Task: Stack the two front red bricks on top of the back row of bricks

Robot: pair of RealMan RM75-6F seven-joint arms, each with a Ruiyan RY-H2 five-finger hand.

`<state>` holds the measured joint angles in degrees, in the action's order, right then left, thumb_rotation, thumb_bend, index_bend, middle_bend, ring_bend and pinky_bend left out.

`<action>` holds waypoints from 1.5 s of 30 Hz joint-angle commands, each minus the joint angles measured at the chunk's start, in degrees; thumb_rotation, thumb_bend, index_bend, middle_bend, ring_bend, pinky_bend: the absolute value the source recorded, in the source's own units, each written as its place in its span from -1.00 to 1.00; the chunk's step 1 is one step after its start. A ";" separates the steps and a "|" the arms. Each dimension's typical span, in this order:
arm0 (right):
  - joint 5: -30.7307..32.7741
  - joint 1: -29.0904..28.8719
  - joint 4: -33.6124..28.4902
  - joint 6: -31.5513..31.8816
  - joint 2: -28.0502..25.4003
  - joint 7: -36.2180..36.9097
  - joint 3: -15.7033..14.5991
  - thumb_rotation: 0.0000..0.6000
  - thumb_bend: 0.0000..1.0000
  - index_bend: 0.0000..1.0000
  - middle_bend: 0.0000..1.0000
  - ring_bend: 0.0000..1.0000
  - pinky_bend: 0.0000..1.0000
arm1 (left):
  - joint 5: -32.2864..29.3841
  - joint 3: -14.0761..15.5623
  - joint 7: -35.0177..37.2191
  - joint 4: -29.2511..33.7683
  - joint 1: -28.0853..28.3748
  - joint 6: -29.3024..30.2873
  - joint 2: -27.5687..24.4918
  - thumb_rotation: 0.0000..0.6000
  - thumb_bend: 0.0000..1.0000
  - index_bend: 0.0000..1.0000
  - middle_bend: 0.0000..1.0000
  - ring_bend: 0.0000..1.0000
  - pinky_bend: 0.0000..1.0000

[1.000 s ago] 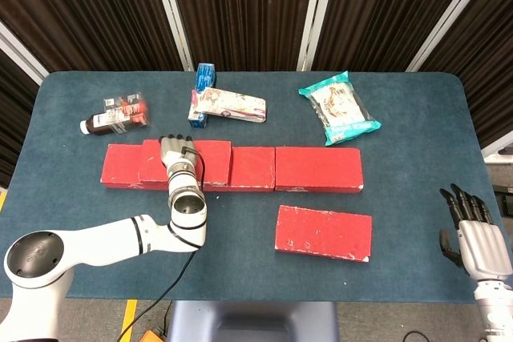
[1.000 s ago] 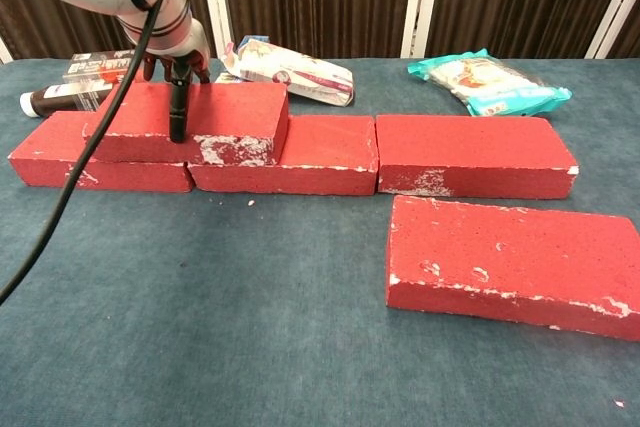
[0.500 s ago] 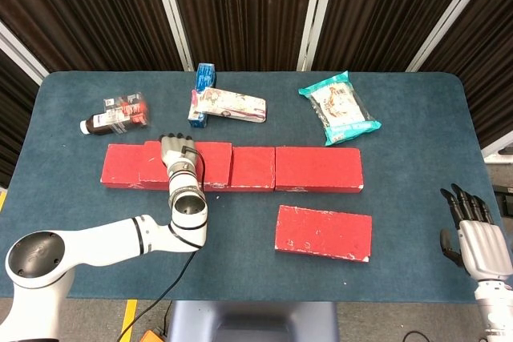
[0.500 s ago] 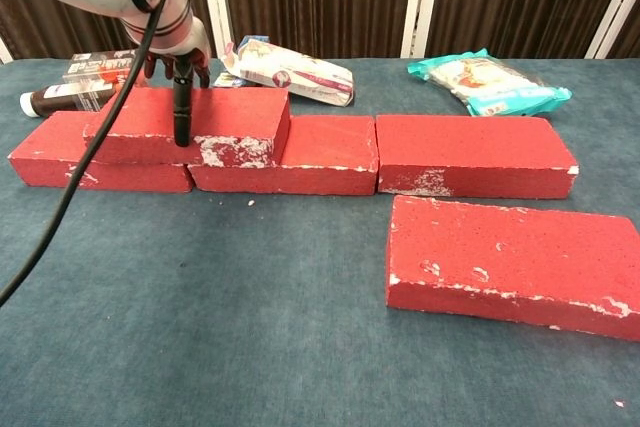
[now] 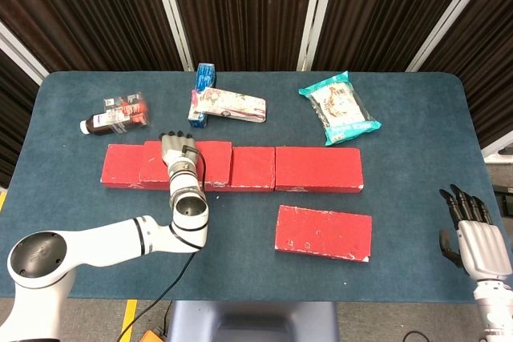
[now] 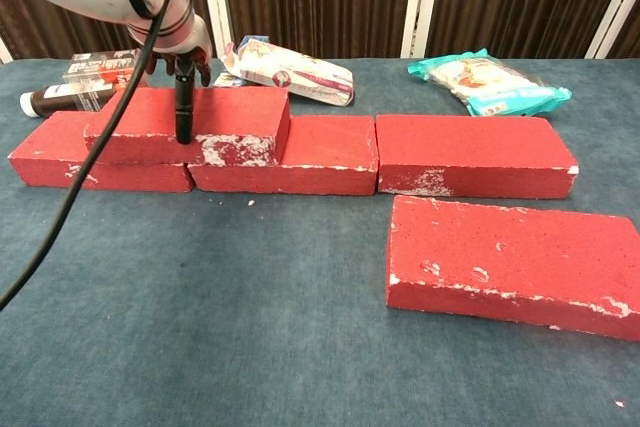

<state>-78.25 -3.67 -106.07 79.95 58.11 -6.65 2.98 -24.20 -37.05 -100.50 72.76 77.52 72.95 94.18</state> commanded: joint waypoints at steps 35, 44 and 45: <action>-0.84 0.11 -0.30 -0.08 -0.40 0.43 -0.62 1.00 0.30 -0.66 -0.96 -1.00 -1.00 | 21.70 -5.27 21.95 42.14 -21.29 -11.85 -25.15 1.00 -1.00 -1.00 -1.00 -1.00 -0.82; -1.40 -0.09 -0.12 -0.54 -0.22 1.24 -0.81 1.00 0.30 -0.66 -0.96 -1.00 -1.00 | 79.87 5.49 59.63 53.09 -61.71 -7.12 -39.78 1.00 -1.00 -1.00 -1.00 -1.00 -0.88; -1.34 -0.17 -0.07 -0.71 -0.12 1.03 -0.83 1.00 0.30 -0.66 -0.96 -1.00 -1.00 | 85.35 7.84 63.75 51.34 -64.86 -5.81 -40.12 1.00 -1.00 -1.00 -1.00 -1.00 -0.88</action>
<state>-79.63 -3.79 -106.19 79.32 57.93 -5.53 2.16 26.50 -38.76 -63.16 120.49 38.65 64.39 64.14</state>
